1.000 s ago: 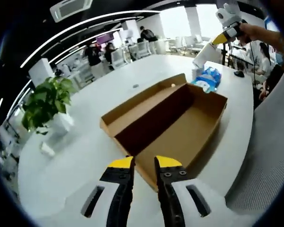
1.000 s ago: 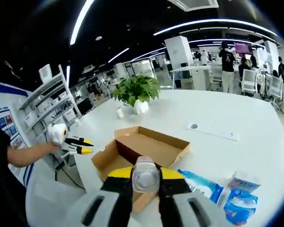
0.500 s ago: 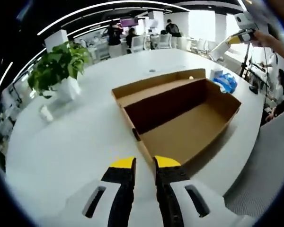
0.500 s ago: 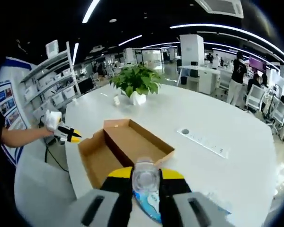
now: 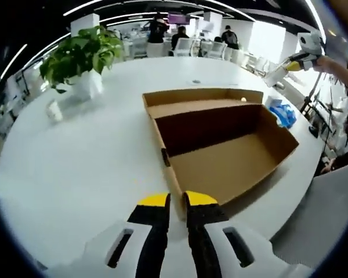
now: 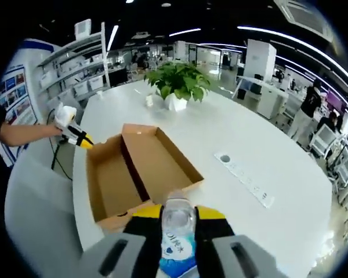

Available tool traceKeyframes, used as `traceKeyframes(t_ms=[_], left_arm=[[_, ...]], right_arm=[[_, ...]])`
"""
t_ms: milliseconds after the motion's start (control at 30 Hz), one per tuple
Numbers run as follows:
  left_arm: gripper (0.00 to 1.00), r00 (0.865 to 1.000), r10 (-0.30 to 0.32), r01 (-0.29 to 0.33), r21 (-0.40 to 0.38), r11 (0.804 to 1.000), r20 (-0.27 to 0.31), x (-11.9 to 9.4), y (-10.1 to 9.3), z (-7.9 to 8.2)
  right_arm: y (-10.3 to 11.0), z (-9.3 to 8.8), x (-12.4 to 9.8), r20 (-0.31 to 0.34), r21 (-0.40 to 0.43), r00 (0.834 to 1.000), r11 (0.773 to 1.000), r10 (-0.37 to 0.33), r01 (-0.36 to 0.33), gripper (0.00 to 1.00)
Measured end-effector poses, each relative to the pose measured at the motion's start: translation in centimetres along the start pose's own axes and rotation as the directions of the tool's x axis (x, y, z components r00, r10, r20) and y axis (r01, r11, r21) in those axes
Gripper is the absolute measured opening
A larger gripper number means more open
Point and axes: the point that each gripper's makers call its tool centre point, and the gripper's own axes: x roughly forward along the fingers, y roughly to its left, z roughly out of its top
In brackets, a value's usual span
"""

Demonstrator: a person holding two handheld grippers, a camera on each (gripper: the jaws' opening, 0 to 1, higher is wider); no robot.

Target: Operate the shoe box by opening the lid, removing the specified soft item, and placing it in the target area until the item is outside and the box remains undamaged.

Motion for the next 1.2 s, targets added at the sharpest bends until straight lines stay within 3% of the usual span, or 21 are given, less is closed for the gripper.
traceKeyframes(t_ms=[100, 233, 633, 1200], left_arm=[[0.04, 1.0, 0.014, -0.014, -0.06, 0.998, 0.0, 0.1, 0.0, -0.1], [0.04, 1.0, 0.016, -0.017, -0.125, 0.992, -0.006, 0.0, -0.1, -0.3], [0.02, 0.998, 0.058, -0.059, -0.206, 0.977, -0.01, 0.4, 0.7, -0.4], [0.02, 0.998, 0.066, -0.069, -0.211, 0.975, -0.019, 0.4, 0.7, -0.4]], right_arm=[[-0.7, -0.9, 0.7, -0.044, -0.087, 0.999, 0.996, 0.005, -0.009, 0.16], [-1.1, -1.4, 1.7, -0.067, -0.131, 0.998, 0.991, 0.022, -0.031, 0.16], [-3.1, -3.8, 3.9, -0.202, -0.277, 0.979, 0.957, 0.025, -0.082, 0.16], [-4.4, -6.8, 7.0, -0.338, -0.39, 0.94, 0.904, 0.036, -0.174, 0.17]])
